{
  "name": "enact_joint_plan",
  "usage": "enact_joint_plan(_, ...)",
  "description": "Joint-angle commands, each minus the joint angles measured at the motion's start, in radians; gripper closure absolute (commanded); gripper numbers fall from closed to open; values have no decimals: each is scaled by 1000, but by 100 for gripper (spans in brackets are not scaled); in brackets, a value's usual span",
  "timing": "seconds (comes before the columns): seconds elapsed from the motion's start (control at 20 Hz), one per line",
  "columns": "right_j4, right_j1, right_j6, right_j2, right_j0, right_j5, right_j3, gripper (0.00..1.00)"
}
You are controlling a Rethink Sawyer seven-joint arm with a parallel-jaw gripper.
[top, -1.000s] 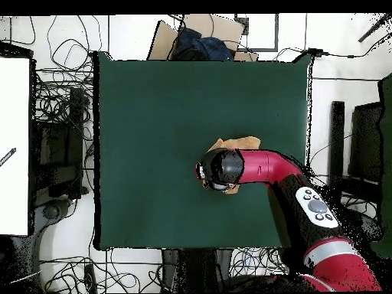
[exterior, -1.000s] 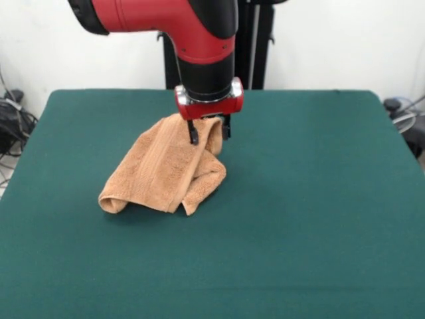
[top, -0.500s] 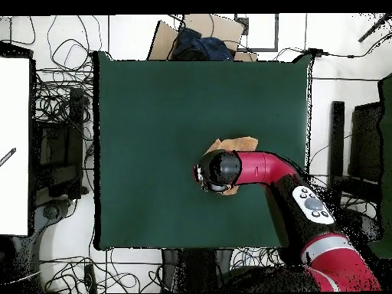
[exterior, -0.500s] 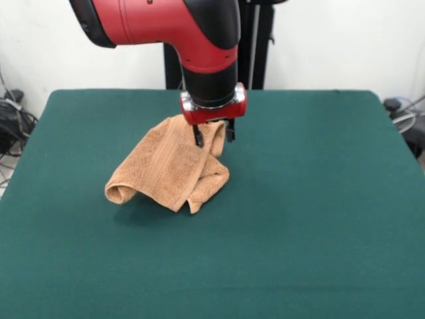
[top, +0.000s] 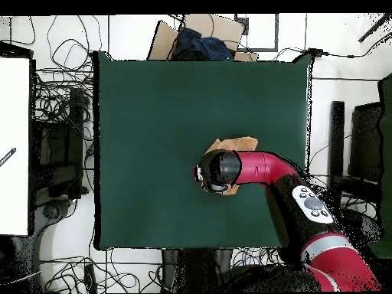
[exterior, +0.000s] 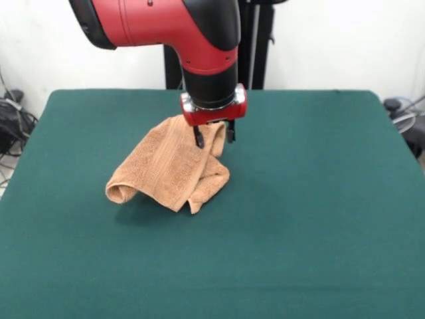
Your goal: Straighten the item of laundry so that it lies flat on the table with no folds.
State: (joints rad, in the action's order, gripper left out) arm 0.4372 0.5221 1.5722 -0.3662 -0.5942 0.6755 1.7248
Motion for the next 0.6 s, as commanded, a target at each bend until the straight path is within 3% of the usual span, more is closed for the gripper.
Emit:
enact_joint_plan(0.05,78,-47,3,-3,26,-77,-43,0)
enact_joint_plan(0.6,94,-57,-2,0,28,-89,-41,0)
